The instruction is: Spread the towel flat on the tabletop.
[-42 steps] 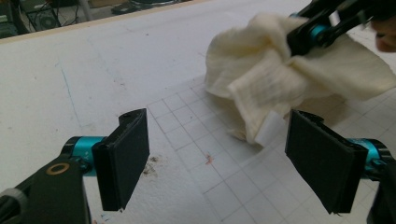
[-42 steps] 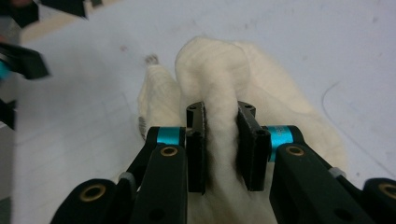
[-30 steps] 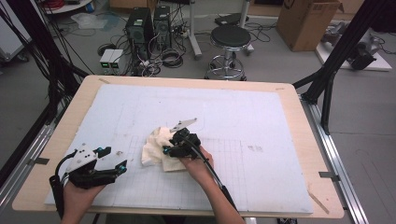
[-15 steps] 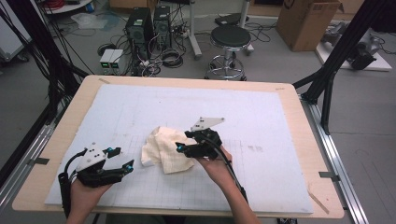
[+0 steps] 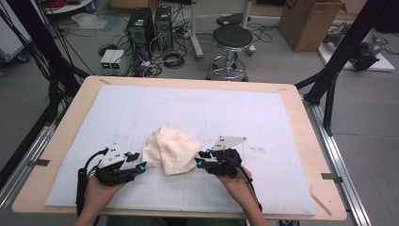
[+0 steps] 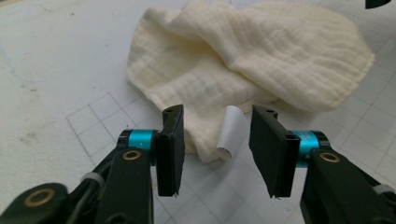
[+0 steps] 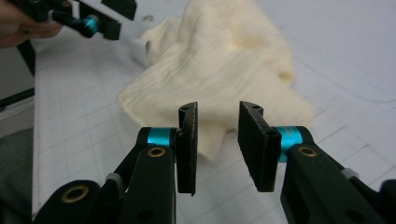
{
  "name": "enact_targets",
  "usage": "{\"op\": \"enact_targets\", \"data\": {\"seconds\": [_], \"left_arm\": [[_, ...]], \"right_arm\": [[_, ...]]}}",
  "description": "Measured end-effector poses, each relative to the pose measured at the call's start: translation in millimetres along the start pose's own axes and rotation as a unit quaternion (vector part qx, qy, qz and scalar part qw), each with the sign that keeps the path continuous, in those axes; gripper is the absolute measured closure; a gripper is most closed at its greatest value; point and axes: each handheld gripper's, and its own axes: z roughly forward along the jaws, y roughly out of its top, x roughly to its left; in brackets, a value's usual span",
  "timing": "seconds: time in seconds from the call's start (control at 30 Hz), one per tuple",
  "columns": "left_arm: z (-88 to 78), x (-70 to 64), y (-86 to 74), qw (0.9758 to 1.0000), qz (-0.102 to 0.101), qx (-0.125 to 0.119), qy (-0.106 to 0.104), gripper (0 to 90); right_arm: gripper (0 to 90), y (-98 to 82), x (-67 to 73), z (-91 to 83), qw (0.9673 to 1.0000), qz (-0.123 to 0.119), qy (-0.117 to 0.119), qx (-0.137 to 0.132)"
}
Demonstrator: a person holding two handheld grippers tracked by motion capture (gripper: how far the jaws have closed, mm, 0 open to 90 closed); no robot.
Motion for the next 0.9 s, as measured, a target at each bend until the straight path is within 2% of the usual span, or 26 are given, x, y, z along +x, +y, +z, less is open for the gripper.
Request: {"op": "enact_targets", "data": {"seconds": [0.07, 0.23, 0.27, 0.33, 0.4, 0.47, 0.53, 0.6, 0.73, 0.9], "left_arm": [[4.2, -0.4, -0.5, 1.0000, 0.002, 0.009, 0.001, 59.2], [15.3, -0.5, 0.2, 0.9995, 0.009, 0.026, -0.012, 60.6], [18.1, -0.7, 0.7, 0.9995, 0.008, 0.027, -0.015, 61.2], [23.4, 0.0, 2.0, 0.9992, 0.011, 0.035, -0.018, 62.8], [28.6, 0.7, 3.9, 0.9987, 0.014, 0.046, -0.016, 64.4], [33.2, 1.2, 5.4, 0.9984, 0.012, 0.055, -0.004, 66.2], [35.4, 1.1, 6.2, 0.9981, 0.012, 0.060, -0.003, 70.9], [35.9, 1.0, 6.1, 0.9980, 0.014, 0.061, -0.002, 72.0], [37.4, 0.7, 5.7, 0.9974, 0.023, 0.068, -0.003, 77.6], [38.3, 2.2, 5.8, 0.9976, 0.014, 0.067, -0.007, 81.9]], "right_arm": [[68.4, -9.6, 0.1, 6.9, 0.9999, 0.005, 0.011, 0.011], [66.3, -13.2, 1.2, 13.7, 0.9993, -0.001, 0.033, 0.019], [65.6, -13.3, 1.6, 15.4, 0.9992, -0.009, 0.030, 0.024], [64.8, -14.1, -0.3, 16.5, 0.9990, -0.003, 0.035, 0.027], [64.5, -14.5, -1.6, 18.8, 0.9989, 0.002, 0.037, 0.031], [64.5, -14.5, -2.6, 20.6, 0.9988, 0.000, 0.037, 0.032], [64.6, -15.5, -4.2, 27.6, 0.9986, -0.001, 0.033, 0.042], [64.9, -16.0, -4.2, 30.0, 0.9985, 0.001, 0.029, 0.046], [71.7, -15.2, -3.7, 35.1, 0.9983, -0.014, 0.023, 0.051], [83.2, -14.3, -4.1, 37.7, 0.9980, -0.015, 0.020, 0.059]]}}
